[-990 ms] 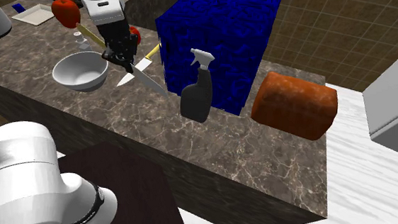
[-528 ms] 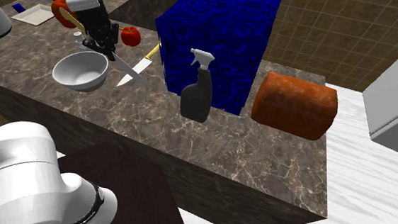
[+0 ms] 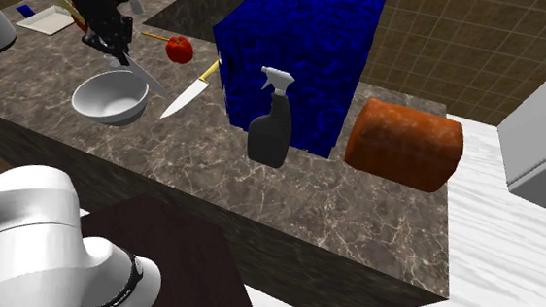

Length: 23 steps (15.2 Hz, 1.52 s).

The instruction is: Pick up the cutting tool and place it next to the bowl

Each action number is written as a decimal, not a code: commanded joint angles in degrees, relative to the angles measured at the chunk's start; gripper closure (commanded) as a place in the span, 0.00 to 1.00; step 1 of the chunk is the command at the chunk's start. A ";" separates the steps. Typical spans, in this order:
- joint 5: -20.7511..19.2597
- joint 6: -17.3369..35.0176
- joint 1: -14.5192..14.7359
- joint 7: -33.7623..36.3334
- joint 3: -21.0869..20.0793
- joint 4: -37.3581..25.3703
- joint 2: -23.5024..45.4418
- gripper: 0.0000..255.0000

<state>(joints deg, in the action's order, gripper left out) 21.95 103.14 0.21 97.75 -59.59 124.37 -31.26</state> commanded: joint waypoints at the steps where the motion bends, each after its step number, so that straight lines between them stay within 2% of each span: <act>1: -0.51 -0.16 -1.85 3.37 -4.15 -3.17 2.11 1.00; 3: -1.57 -0.14 -4.89 6.87 -9.48 -6.71 4.71 1.00; 5: -2.88 -0.23 -9.30 10.38 -16.11 -10.51 7.26 1.00; 8: -3.94 -1.05 -19.60 14.65 -29.01 -16.86 9.26 1.00; 10: -2.30 -2.53 -27.33 15.68 -37.08 -21.68 7.46 1.00; 12: 0.56 -4.63 -33.66 15.95 -42.79 -27.00 4.02 1.00; 17: 7.08 -10.94 -46.34 17.94 -52.61 -42.64 -5.13 1.00; 21: 11.80 -17.39 -56.59 21.51 -58.80 -59.43 -13.12 1.00; 22: 12.30 -18.20 -57.80 22.02 -59.44 -61.58 -14.05 1.00; 23: 12.33 -17.41 -57.37 21.86 -59.39 -60.58 -14.08 1.00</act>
<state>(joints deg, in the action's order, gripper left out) 33.75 86.11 -56.12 119.33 -118.35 65.28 -44.44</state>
